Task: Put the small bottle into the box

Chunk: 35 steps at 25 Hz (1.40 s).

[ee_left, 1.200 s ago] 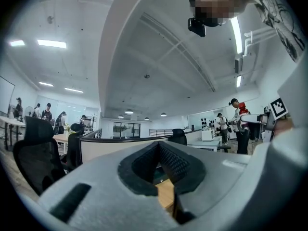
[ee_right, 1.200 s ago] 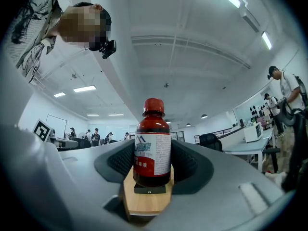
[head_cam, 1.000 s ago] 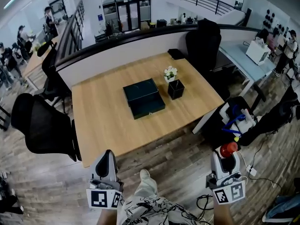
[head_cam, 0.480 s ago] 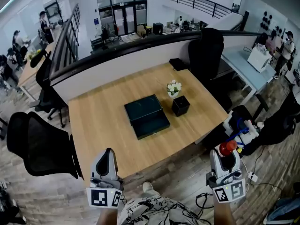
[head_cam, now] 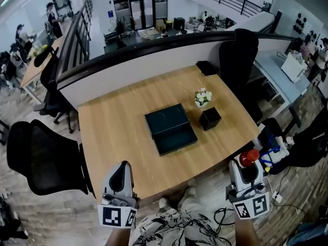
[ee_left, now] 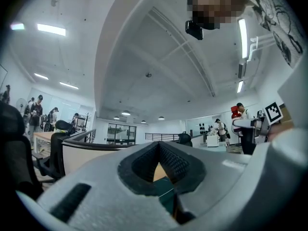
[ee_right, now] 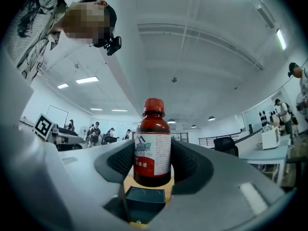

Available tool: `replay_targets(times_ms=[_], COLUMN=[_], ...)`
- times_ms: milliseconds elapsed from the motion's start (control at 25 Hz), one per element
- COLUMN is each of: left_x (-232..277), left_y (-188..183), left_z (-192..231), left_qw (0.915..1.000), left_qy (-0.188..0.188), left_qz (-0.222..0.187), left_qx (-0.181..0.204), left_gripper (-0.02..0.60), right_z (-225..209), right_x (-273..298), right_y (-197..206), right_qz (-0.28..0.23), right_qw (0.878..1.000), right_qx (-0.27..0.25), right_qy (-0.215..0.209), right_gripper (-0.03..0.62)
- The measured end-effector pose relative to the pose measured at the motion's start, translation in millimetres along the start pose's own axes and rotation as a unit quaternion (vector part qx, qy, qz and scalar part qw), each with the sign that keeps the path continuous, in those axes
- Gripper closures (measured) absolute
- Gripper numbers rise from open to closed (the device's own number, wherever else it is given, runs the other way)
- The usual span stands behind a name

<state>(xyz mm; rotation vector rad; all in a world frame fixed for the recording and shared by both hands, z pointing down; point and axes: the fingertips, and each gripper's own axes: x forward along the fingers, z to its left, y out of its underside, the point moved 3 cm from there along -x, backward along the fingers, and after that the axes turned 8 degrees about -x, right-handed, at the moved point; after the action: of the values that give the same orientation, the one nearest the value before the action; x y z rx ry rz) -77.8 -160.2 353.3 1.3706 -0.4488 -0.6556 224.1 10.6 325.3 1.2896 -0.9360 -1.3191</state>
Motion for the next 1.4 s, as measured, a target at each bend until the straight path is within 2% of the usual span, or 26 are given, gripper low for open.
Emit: replay_targets(times_ms=[160,360,680,920,1040,1160,1400], left_x=[8,24,59,78,85,87,97], left_y=[5,11,13,19,24,38,51], left_z=[9,20,21,21,24,23,21], left_qw=[0.9998,0.9981,0.9934,0.9902,0.9885,0.9843,0.981], left_qy=[-0.017,-0.062,-0.114,-0.139,-0.15,-0.17,-0.188], left_qz=[0.005,0.005,0.0,0.001,0.006,0.038,0.038], left_qx=[0.001,-0.004,-0.011,-0.012,-0.016,-0.029,-0.033], left_gripper=[0.578,0.578,0.578,0.578,0.578,0.578,0.578], right_z=[-1,-4,-22,-22,-17,-9,24], right_x=[30,77,148,181,194,207,233], right_y=[12,29,41,61,78,102,172], right_qz=[0.003,0.003,0.002,0.018,0.035,0.06,0.109], right_qw=[1.0,0.997,0.99,0.982,0.977,0.968,0.941], right_qx=[0.011,0.016,0.019,0.018,0.01,0.011,-0.03], right_qy=[-0.023,-0.074,-0.143,-0.186,-0.211,-0.243,-0.318], right_gripper=[0.361,0.361,0.361,0.361,0.361,0.361,0.361])
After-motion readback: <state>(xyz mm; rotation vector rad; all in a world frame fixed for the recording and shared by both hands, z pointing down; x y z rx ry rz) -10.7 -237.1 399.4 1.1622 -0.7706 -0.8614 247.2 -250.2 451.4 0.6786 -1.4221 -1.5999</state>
